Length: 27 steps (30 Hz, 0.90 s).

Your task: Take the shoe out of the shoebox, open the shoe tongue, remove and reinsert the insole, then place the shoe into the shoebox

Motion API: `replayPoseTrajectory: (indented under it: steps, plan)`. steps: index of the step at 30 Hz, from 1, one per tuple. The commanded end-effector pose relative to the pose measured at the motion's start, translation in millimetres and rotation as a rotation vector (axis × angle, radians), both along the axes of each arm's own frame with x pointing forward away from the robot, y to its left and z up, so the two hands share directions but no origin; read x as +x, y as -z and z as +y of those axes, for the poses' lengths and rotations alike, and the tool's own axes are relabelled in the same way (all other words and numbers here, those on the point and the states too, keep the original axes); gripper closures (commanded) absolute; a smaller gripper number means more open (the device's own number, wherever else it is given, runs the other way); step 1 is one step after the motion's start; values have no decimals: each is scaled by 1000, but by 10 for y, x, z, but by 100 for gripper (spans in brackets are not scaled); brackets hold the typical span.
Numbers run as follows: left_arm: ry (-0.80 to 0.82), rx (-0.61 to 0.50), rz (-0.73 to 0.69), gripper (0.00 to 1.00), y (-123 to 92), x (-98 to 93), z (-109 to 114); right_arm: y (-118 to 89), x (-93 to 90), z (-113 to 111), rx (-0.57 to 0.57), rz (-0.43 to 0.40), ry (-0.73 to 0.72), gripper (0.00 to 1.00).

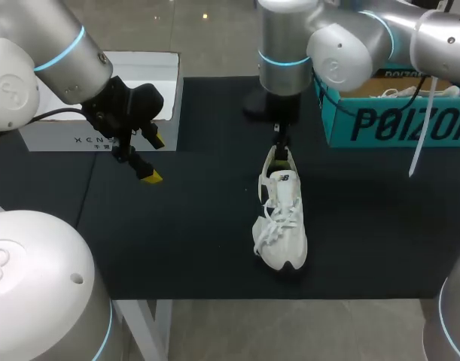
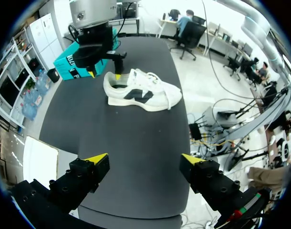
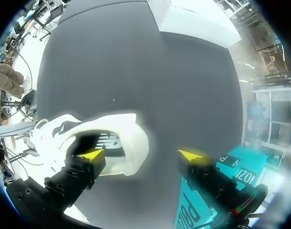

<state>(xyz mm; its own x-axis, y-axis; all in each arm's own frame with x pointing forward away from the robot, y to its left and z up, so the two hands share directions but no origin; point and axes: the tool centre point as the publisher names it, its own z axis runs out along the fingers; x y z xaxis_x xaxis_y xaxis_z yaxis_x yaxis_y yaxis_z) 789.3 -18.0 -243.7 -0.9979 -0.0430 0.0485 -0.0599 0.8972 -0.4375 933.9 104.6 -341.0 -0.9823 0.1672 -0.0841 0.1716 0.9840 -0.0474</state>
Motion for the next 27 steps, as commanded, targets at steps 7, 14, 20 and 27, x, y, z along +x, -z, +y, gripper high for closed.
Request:
replayPoseTrajectory:
  steps: [7,14,20,27]
  plan:
    - [0,4,0,0,1,4,-6,56,45,-22,6,6,12,0]
    - [0,4,0,0,1,4,-6,84,55,23,14,12,12,0]
    - [0,4,0,0,1,4,-6,100,61,24,19,11,20,58]
    - [0,4,0,0,1,4,-6,105,44,-35,22,9,38,100]
